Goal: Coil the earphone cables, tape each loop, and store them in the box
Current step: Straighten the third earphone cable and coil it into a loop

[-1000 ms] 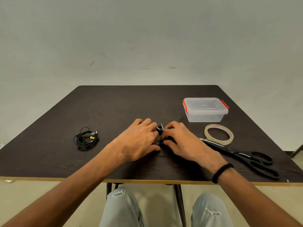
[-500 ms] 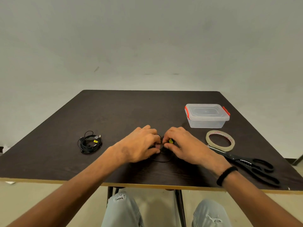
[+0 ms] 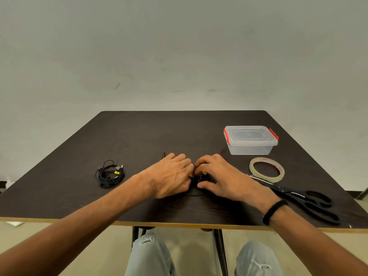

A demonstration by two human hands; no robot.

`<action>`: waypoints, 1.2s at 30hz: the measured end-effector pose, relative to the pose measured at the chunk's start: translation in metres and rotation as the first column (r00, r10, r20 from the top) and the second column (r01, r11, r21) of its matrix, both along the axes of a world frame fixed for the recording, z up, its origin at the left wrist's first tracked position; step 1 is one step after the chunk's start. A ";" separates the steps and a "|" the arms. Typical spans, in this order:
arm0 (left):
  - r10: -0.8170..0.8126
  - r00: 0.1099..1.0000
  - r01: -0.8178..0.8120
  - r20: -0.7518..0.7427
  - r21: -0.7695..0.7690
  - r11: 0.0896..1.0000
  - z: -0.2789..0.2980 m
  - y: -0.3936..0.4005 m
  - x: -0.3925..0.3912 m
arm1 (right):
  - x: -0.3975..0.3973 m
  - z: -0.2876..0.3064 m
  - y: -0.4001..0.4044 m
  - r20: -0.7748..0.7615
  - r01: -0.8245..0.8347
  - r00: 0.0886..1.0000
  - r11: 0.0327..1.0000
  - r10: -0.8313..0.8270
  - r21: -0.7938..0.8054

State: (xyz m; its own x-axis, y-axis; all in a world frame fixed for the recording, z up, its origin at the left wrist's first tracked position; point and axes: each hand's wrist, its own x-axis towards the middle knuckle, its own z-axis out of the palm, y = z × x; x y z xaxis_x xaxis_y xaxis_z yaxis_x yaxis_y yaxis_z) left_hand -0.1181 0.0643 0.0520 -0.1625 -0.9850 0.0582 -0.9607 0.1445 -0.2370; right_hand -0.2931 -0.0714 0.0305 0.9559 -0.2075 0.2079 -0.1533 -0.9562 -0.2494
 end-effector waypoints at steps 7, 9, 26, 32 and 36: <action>0.037 0.874 -0.079 -0.485 -0.065 0.995 -0.010 0.003 0.006 | 0.006 -0.014 -0.004 0.105 -0.042 0.994 0.999 0.042 -0.002; 0.021 0.791 -0.121 -0.611 -0.123 0.985 -0.007 0.002 0.003 | 0.008 -0.011 -0.004 0.155 -0.043 0.987 0.997 0.033 0.067; -0.109 -0.314 -0.280 -0.943 -0.017 0.960 0.210 -0.037 0.025 | 0.038 0.216 -0.025 0.297 -0.079 0.926 0.649 -0.234 0.756; 0.058 -0.308 -0.310 -0.950 0.158 0.938 0.201 -0.035 0.004 | 0.036 0.187 -0.005 0.266 -0.096 0.932 0.541 -0.245 0.835; 0.031 -0.301 -0.400 -0.953 0.156 0.903 0.187 -0.036 0.008 | 0.021 0.166 -0.003 0.204 -0.025 0.940 0.544 -0.273 0.839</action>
